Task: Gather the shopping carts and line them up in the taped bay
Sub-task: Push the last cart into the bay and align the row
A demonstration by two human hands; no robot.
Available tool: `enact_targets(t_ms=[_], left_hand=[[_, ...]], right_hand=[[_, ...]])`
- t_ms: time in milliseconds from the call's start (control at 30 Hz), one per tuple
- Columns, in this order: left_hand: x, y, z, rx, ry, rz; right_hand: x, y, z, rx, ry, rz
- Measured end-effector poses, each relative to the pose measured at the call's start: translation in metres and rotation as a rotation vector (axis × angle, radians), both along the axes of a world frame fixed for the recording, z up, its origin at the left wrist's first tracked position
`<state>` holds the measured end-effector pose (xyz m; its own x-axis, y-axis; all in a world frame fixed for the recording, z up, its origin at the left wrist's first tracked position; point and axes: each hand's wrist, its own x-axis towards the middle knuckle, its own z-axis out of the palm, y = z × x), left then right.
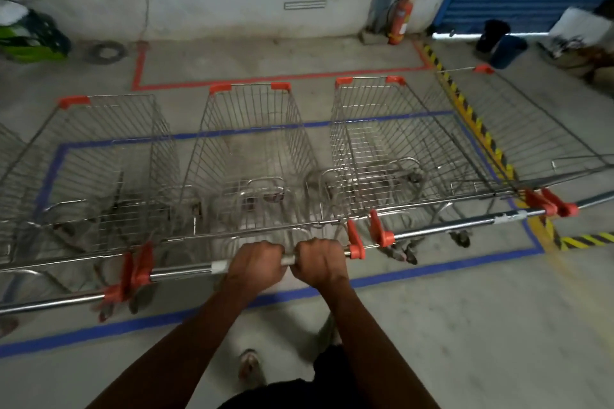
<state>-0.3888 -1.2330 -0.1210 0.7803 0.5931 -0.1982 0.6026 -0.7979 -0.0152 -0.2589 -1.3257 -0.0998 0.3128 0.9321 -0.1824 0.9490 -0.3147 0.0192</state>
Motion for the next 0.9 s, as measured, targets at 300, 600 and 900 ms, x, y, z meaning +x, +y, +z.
enact_targets(t_ms=[300, 600, 900], left_hand=[[0.029, 0.007, 0.014, -0.014, 0.015, 0.167], [0.031, -0.018, 0.016, -0.085, -0.026, 0.118], [0.028, -0.027, 0.022, -0.032, -0.081, 0.098]], right_hand=[[0.032, 0.019, 0.01, 0.053, 0.016, 0.104], [0.041, 0.001, 0.008, 0.001, -0.04, 0.131], [0.038, -0.007, 0.013, -0.012, -0.025, 0.117]])
